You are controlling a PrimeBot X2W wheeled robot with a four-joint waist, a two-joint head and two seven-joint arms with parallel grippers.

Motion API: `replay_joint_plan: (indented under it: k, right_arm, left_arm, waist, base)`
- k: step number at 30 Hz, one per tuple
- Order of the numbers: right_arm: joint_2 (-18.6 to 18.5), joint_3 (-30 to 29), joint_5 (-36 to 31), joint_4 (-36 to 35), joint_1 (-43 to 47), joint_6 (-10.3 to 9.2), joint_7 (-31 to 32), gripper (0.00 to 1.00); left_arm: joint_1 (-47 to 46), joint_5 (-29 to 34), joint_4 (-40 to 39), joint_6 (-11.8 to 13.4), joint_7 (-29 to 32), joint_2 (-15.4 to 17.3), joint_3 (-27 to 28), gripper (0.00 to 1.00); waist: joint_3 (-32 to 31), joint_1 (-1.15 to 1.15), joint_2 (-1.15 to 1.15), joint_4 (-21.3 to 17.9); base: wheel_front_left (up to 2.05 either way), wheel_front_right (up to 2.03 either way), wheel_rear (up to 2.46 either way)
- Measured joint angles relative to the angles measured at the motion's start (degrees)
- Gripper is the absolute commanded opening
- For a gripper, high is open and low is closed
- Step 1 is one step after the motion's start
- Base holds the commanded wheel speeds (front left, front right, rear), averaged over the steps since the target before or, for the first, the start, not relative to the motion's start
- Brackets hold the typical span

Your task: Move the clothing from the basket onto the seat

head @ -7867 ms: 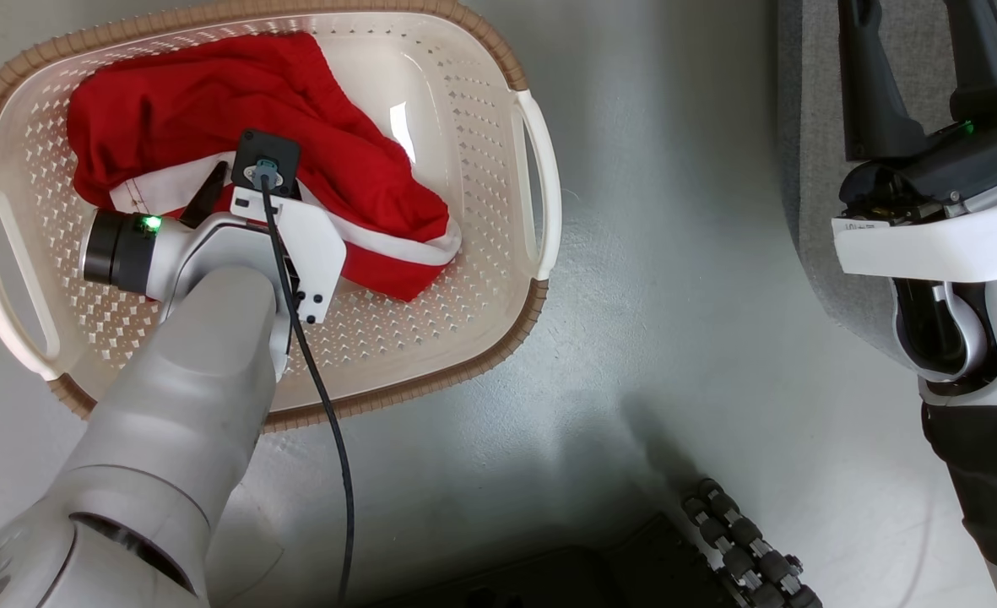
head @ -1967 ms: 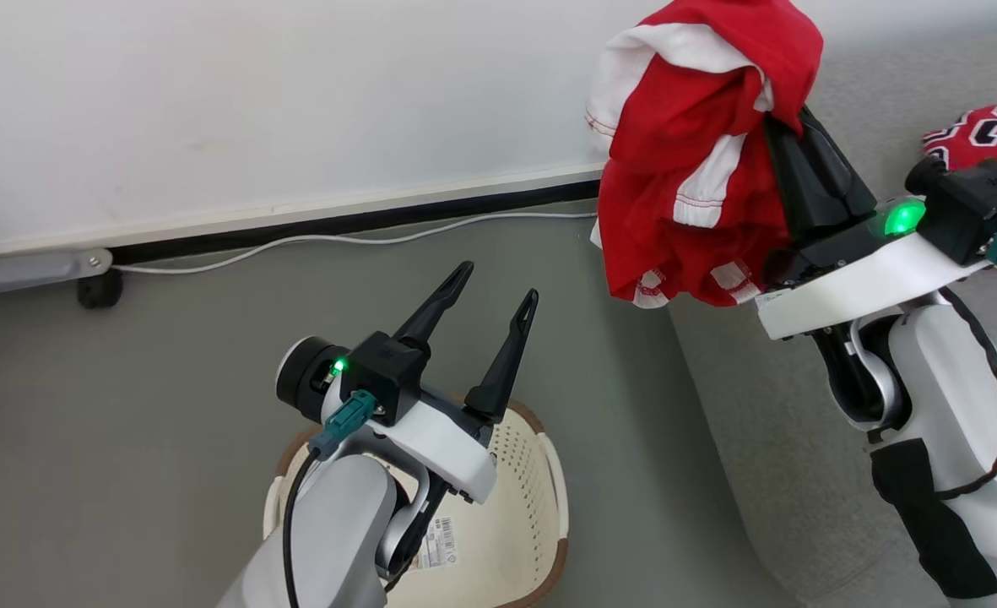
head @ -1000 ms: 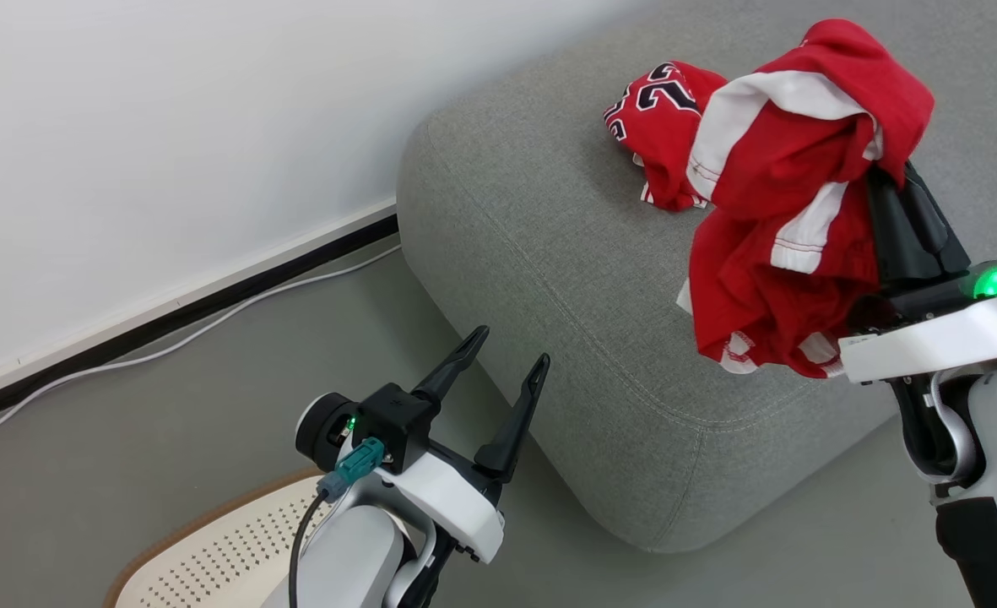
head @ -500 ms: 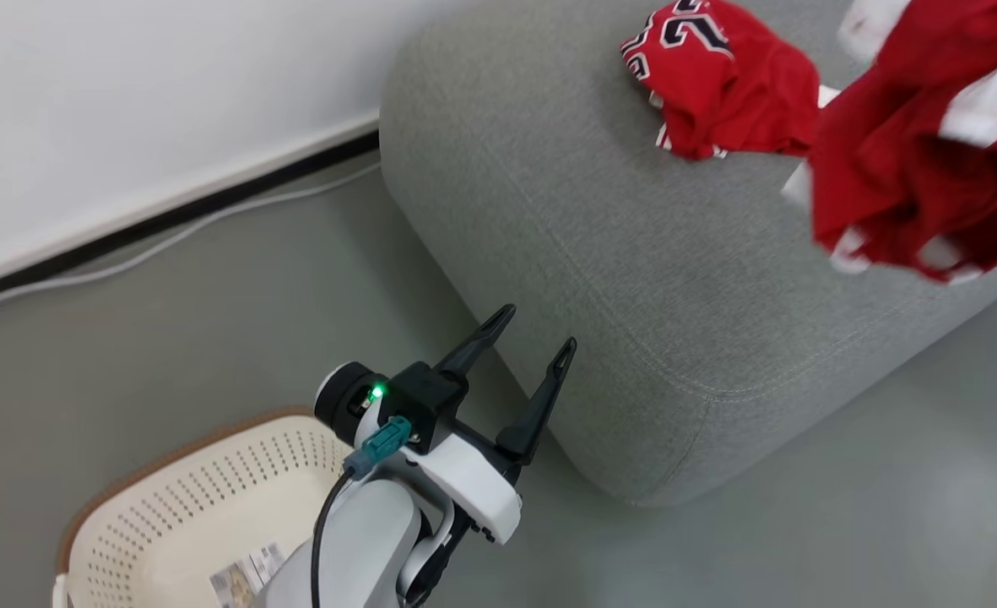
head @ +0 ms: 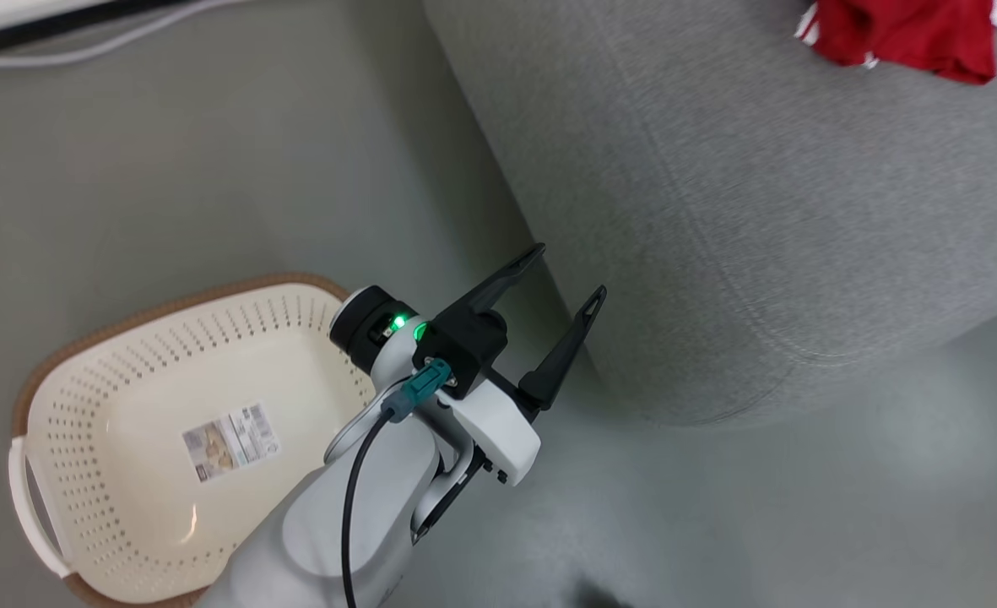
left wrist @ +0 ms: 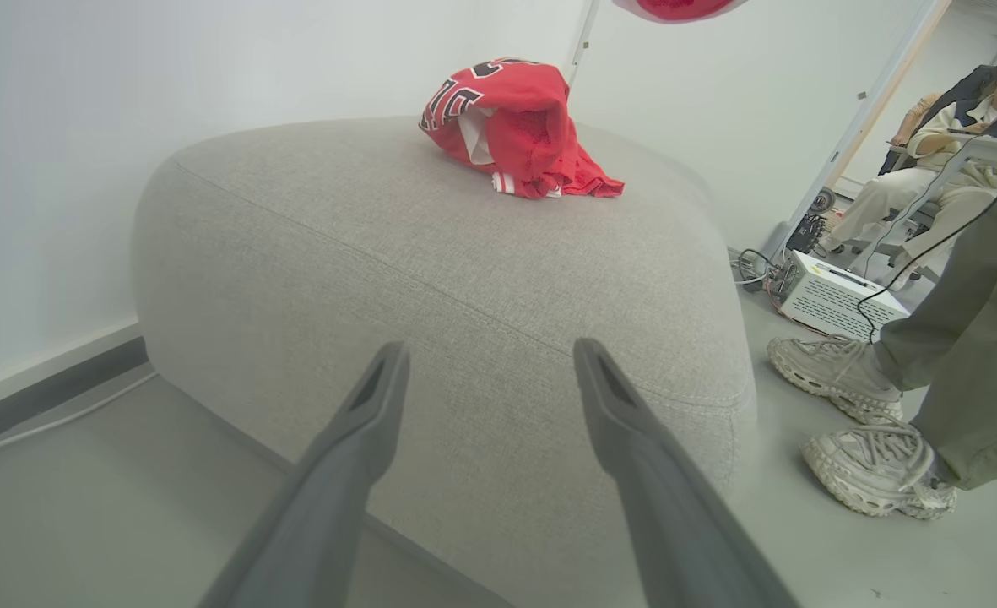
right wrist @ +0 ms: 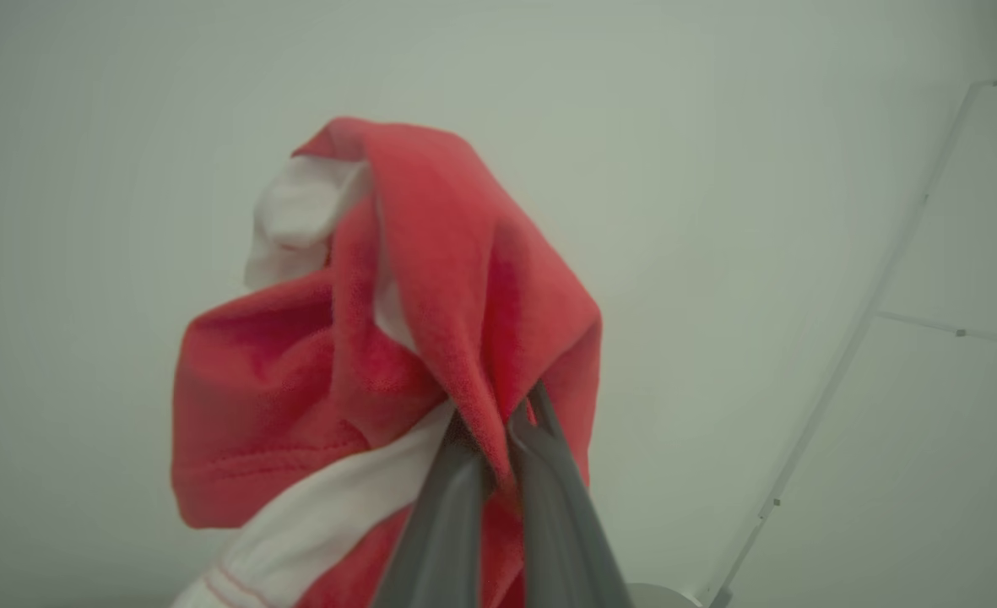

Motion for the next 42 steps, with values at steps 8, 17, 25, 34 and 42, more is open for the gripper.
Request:
replay_joint_plan:
  k: [8, 17, 25, 34, 42]
  right_arm:
    - [-3.3, -5.0, -5.2, 11.9, -10.8, 0.00, 0.0, 0.00]
    - [-3.9, -9.2, -8.5, 26.1, -16.6, 0.00, 0.0, 0.00]
    - [1.2, -4.5, -3.7, 31.2, -11.6, 0.00, 0.0, 0.00]
    - [3.7, -0.6, 3.4, 30.6, 1.7, 0.00, 0.0, 1.00]
    - [6.0, 2.7, 5.7, 22.4, 13.4, 0.00, 0.0, 1.00]
  left_arm:
    - [-3.2, 0.1, 0.6, 0.8, 0.0, 0.1, -2.3, 1.00]
    - [-4.8, -0.8, -0.6, 2.2, 0.0, 0.1, -4.1, 1.00]
    - [-5.2, -1.7, -1.1, 2.8, 0.0, 0.1, -4.3, 1.00]
    - [-4.9, -2.1, -2.0, 3.3, 0.0, 0.0, -3.5, 1.00]
    - [-0.3, -3.0, -3.6, 3.8, 0.0, -0.2, -0.3, 1.00]
  waist:
    - [7.0, 0.00, 0.00, 3.8]
    - [11.1, 0.00, 0.00, 10.2]
    - [11.7, 0.00, 0.00, 13.7]
    - [7.6, 0.00, 0.00, 14.9]
    - [1.5, 0.00, 0.00, 16.7]
  base:
    - [0.00, 0.00, 0.00]
    - [0.00, 0.00, 0.00]
    - [0.00, 0.00, 0.00]
    - [0.00, 0.00, 0.00]
    - [0.00, 0.00, 0.00]
